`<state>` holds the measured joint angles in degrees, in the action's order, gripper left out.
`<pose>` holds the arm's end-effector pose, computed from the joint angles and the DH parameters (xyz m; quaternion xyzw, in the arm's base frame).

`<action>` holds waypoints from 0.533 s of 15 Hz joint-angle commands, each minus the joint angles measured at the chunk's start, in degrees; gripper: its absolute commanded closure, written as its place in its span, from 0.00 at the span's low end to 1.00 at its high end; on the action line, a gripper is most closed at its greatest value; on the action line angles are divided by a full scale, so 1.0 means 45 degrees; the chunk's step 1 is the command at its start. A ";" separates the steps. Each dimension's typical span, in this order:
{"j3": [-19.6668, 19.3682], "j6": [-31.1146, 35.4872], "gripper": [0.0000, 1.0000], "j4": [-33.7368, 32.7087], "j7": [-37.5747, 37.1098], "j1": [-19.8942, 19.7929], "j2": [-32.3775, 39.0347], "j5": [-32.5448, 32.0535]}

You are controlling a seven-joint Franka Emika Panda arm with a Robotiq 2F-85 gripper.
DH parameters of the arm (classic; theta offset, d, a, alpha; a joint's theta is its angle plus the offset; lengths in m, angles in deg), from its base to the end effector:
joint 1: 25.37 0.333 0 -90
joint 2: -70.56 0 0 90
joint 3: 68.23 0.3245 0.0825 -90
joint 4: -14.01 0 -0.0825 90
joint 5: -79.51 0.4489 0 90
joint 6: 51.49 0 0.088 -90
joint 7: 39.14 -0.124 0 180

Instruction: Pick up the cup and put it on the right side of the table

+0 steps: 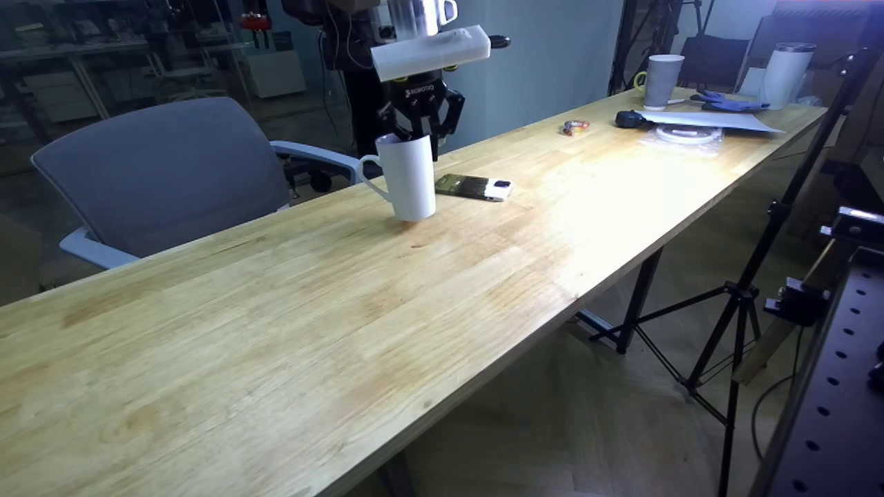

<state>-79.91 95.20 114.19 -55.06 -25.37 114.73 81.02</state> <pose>0.6967 -0.1397 0.0812 0.9733 -0.2192 0.0304 0.0613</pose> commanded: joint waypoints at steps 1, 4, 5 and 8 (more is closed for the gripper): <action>-0.0291 -0.0475 0.97 -0.0698 -0.0695 0.0213 0.0163 -0.0334; -0.0378 -0.0436 0.97 -0.0811 -0.0765 0.0172 0.0218 -0.0385; -0.0442 -0.0362 0.97 -0.0806 -0.0772 0.0141 0.0217 -0.0405; -0.0684 -0.0317 0.97 -0.0851 -0.0807 0.0048 0.0232 -0.0451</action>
<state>-81.49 94.81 112.45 -56.02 -25.31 115.44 80.31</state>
